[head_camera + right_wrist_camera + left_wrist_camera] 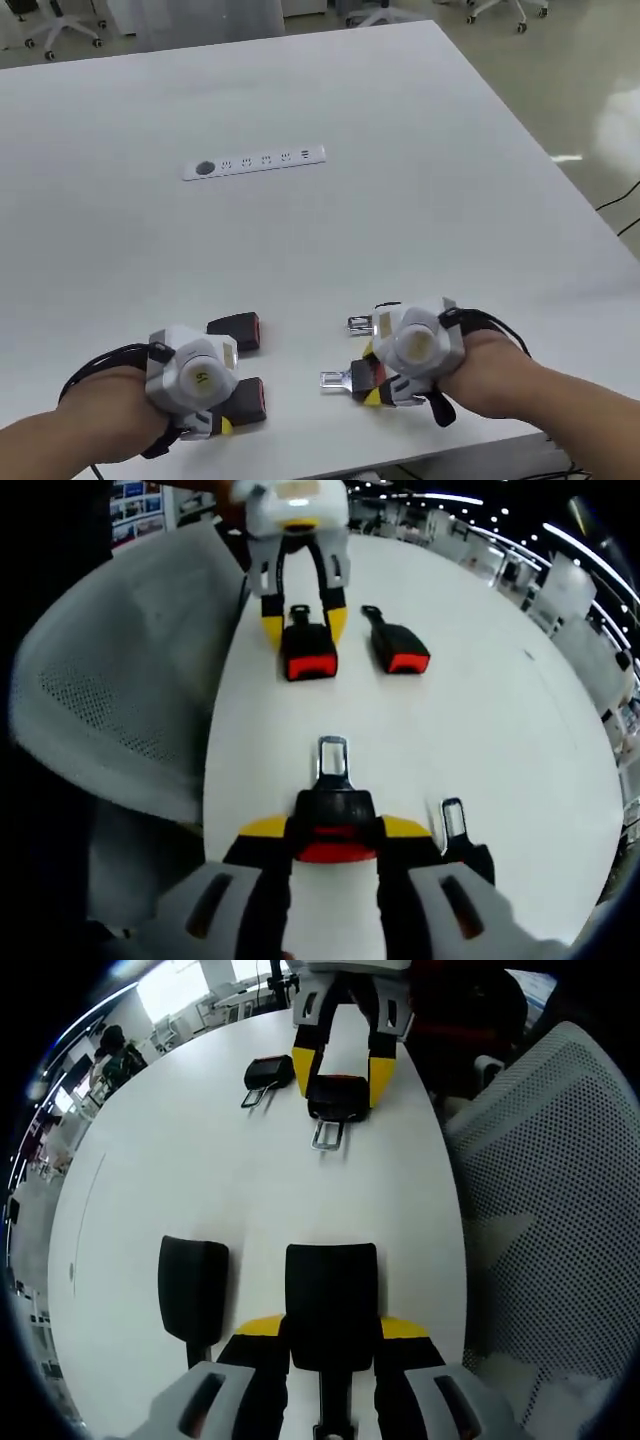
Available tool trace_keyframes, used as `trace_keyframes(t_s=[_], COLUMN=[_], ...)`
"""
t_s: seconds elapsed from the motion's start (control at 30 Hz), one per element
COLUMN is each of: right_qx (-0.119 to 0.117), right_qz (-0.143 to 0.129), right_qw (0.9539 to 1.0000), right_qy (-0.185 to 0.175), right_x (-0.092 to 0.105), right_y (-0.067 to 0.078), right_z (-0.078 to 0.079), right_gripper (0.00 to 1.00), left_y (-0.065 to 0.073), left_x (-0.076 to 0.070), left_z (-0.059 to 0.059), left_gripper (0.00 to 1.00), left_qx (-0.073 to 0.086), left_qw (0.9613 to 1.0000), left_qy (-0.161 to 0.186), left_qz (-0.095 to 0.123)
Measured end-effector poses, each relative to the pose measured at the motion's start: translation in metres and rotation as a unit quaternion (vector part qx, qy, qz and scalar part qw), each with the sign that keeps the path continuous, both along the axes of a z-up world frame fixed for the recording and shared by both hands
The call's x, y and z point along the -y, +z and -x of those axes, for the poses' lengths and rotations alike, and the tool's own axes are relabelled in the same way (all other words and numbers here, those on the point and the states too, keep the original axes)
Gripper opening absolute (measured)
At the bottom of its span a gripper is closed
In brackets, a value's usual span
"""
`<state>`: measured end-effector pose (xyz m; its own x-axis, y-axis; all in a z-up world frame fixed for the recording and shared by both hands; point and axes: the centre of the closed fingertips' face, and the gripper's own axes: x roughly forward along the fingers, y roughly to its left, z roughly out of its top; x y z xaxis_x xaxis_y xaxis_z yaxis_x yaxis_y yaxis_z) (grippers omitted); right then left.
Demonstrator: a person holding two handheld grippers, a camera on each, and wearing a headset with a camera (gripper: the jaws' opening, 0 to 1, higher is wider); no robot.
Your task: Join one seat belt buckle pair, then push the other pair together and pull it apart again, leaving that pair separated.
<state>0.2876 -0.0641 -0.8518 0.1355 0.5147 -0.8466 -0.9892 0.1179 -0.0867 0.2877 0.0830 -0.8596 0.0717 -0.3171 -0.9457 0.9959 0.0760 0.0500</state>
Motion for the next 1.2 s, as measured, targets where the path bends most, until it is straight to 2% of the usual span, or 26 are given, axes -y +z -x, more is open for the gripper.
trace_keyframes(t_s=[0.27, 0.47, 0.77, 0.87, 1.03, 1.2], right_qx=[-0.001, 0.001, 0.003, -0.003, 0.009, 0.009], right_qz=[-0.017, -0.011, 0.004, -0.009, -0.015, -0.009], right_qw=[0.9998, 0.9997, 0.9990, 0.9993, 0.9989, 0.9986], right_qy=[0.010, 0.020, 0.043, 0.035, 0.044, 0.051], right_x=[-0.034, -0.054, -0.060, -0.064, -0.075, -0.075], right_y=[0.001, -0.001, 0.000, 0.001, 0.000, 0.001], right_z=[0.004, 0.004, 0.007, 0.005, 0.004, 0.003], right_gripper=[0.31, 0.31, 0.31, 0.31, 0.31, 0.30], left_y=[0.000, -0.001, -0.001, -0.001, -0.001, 0.000], left_x=[0.001, 0.001, 0.001, 0.001, 0.001, 0.001], left_z=[0.001, 0.002, 0.002, 0.002, 0.003, 0.003], left_gripper=[0.33, 0.33, 0.33, 0.33, 0.32, 0.32], left_qx=[0.004, 0.000, 0.000, 0.001, 0.004, 0.005], left_qw=[0.9998, 0.9997, 0.9998, 0.9998, 0.9999, 1.0000], left_qy=[-0.015, -0.018, -0.009, -0.010, -0.010, -0.006], left_qz=[-0.013, -0.018, -0.020, -0.018, -0.012, -0.004])
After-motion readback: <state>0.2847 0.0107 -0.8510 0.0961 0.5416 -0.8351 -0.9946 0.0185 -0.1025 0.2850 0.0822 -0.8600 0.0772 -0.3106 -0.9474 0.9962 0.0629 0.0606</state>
